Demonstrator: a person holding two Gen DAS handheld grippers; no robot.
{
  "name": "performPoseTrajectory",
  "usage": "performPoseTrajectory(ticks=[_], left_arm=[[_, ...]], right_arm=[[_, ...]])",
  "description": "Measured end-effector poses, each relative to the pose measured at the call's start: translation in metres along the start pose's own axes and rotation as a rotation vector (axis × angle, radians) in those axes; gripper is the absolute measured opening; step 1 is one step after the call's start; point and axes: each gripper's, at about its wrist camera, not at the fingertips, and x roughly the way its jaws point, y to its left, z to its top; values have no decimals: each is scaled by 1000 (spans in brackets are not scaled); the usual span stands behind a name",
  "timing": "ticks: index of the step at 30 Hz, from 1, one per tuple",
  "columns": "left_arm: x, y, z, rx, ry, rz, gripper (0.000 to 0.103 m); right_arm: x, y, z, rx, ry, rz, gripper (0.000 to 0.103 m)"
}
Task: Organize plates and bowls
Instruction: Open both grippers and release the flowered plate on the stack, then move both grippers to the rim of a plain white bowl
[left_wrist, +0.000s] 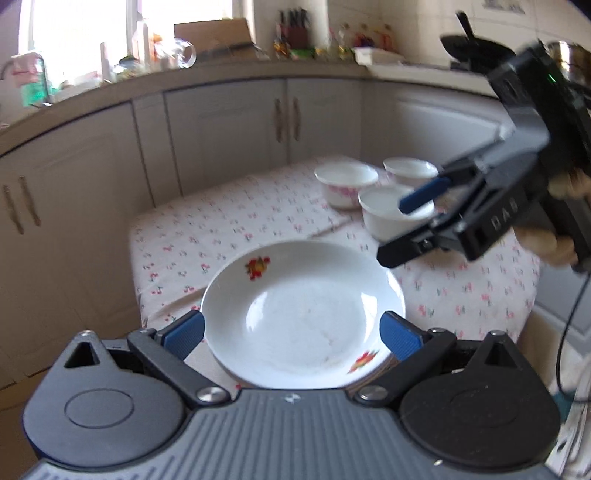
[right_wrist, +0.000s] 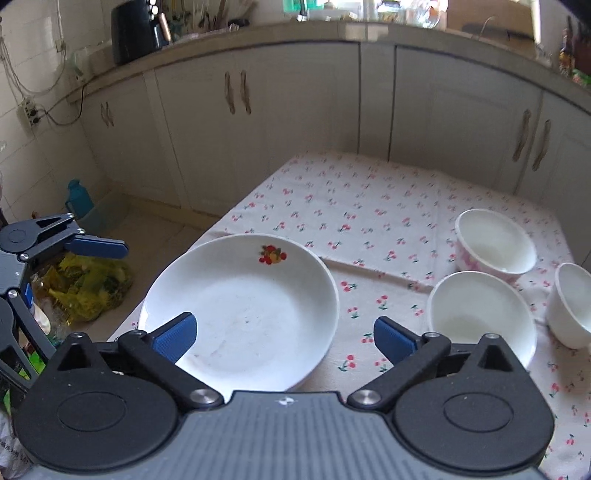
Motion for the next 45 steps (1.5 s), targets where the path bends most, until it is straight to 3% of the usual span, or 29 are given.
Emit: performPoseTrajectory(ticks=[6, 8, 14, 24, 27, 36, 45], left_arm=[[1, -26, 8, -33, -30, -1, 101], [4, -38, 13, -28, -36, -10, 101], [21, -81, 29, 16, -53, -12, 101], [83, -139, 48, 35, -64, 58, 102], [103, -150, 54, 37, -51, 99, 102], [147, -164, 61, 36, -12, 127, 101], [174, -161, 68, 30, -5, 85, 94]], right_arm=[[-30, -17, -29, 0, -136, 22, 103], [-36, -22, -37, -24, -127, 19, 103], [-43, -47, -61, -14, -47, -109, 103], [-64, -118, -74, 44, -68, -224, 103], [-60, -134, -68, 50, -89, -221, 103], [-32, -161, -41, 79, -97, -129, 100], [-2, -182, -32, 134, -53, -62, 74]])
